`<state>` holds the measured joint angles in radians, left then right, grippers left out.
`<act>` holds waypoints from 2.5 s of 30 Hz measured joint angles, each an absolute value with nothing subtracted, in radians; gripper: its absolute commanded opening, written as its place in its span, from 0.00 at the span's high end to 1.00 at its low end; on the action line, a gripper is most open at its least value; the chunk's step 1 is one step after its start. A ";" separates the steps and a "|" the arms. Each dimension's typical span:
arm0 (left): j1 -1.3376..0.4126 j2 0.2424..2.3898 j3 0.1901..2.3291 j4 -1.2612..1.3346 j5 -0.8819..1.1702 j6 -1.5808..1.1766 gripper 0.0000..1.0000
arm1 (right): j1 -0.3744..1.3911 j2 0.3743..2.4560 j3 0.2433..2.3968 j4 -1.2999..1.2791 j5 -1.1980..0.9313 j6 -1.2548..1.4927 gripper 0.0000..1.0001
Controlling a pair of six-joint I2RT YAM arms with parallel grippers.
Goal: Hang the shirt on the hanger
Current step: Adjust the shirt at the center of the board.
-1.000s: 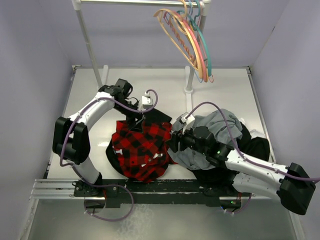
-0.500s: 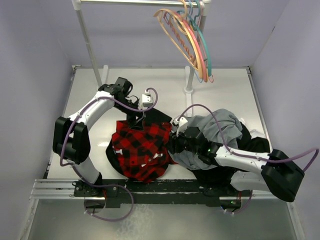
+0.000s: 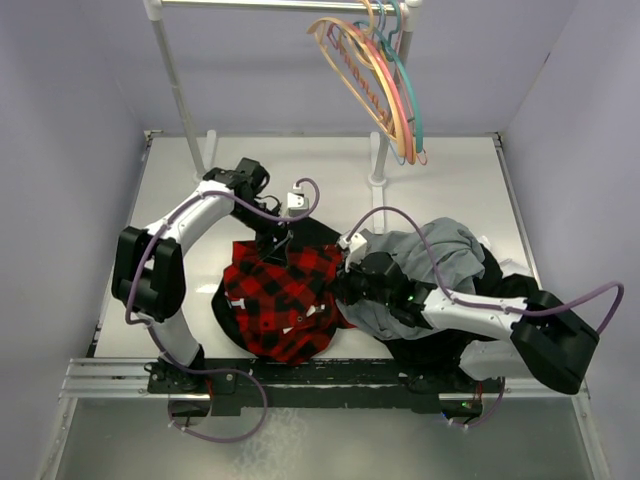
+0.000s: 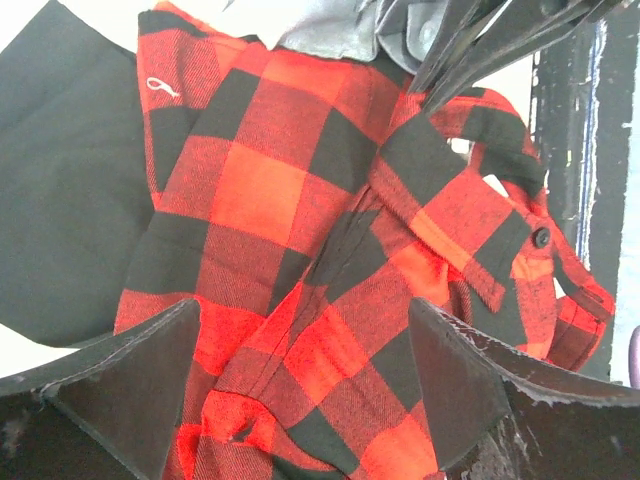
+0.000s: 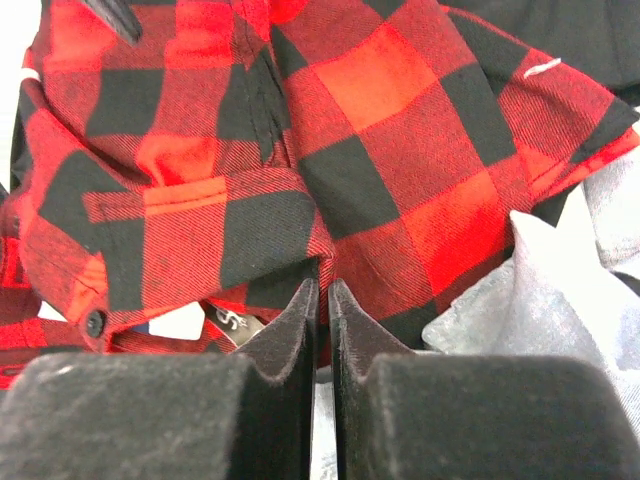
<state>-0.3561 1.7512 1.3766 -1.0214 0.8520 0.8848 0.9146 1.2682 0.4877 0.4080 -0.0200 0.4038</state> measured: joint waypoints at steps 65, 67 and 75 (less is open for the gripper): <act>-0.364 1.565 1.781 -1.539 0.866 1.151 1.00 | 0.916 0.880 0.426 0.516 0.032 0.228 0.14; -0.354 1.556 1.794 -1.531 0.839 1.142 1.00 | 0.916 0.920 0.405 0.576 0.022 0.225 0.15; -0.347 1.446 1.846 -1.470 0.742 1.115 1.00 | 0.915 1.095 0.200 1.032 -0.048 0.116 0.17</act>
